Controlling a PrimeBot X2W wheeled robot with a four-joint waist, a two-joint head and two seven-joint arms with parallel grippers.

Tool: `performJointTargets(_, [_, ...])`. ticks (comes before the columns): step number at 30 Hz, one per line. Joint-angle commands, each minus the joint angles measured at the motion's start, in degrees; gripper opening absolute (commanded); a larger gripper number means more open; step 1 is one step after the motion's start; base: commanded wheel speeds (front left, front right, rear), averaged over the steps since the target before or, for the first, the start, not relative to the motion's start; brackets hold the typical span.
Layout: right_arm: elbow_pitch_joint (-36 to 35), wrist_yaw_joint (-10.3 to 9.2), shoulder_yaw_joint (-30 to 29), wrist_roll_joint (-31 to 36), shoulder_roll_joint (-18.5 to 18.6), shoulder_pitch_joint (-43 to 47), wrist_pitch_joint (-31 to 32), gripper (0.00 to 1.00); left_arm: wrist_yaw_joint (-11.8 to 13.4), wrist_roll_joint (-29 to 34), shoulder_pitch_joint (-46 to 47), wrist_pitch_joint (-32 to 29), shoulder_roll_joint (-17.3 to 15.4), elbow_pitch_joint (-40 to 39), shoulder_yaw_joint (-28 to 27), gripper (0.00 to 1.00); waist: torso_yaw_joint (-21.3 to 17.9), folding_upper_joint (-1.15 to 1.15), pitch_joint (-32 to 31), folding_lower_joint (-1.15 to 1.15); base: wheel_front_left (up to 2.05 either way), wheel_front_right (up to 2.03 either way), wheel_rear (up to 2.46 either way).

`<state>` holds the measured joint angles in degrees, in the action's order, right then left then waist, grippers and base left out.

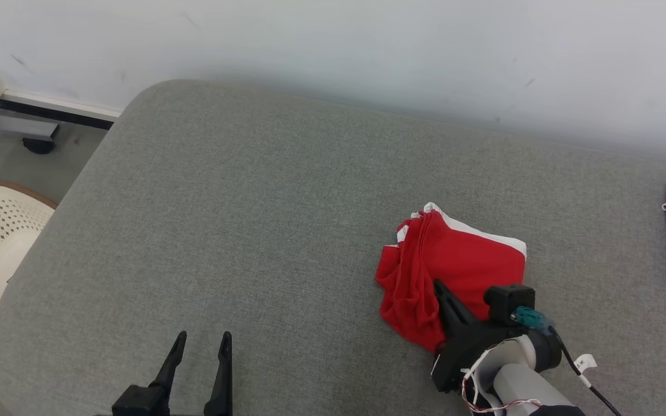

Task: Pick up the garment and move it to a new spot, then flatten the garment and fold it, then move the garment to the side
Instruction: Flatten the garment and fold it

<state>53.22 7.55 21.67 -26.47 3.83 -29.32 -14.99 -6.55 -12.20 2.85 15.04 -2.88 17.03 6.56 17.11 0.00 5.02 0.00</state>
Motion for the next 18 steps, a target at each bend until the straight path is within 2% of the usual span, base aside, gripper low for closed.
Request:
performJointTargets(1, [-0.2,-0.12,0.8,0.8,-0.6,0.2,-0.2,0.00,-0.1,-0.1,1.1,0.2,0.0,0.0,0.1,1.00,0.4,0.00,0.5,0.00,0.00,0.00,0.00])
performJointTargets(4, [-0.9,-0.12,2.0,0.9,-0.9,0.2,-0.2,0.00,-0.1,-0.3,1.1,0.2,0.0,0.1,0.4,1.00,0.8,0.00,0.8,0.00,0.00,0.00,0.00])
performJointTargets(12, [-5.4,-0.12,12.3,-6.2,-0.9,1.8,-0.2,0.00,0.0,-0.2,1.8,0.2,0.0,0.6,1.2,1.00,1.6,0.00,0.7,0.00,0.00,0.00,0.00])
performJointTargets(18, [-6.8,-0.12,12.1,-6.1,-0.9,1.4,-0.2,0.00,0.2,0.2,0.8,0.2,0.0,0.5,0.3,1.00,0.1,0.00,-0.3,0.00,0.00,0.00,0.00])
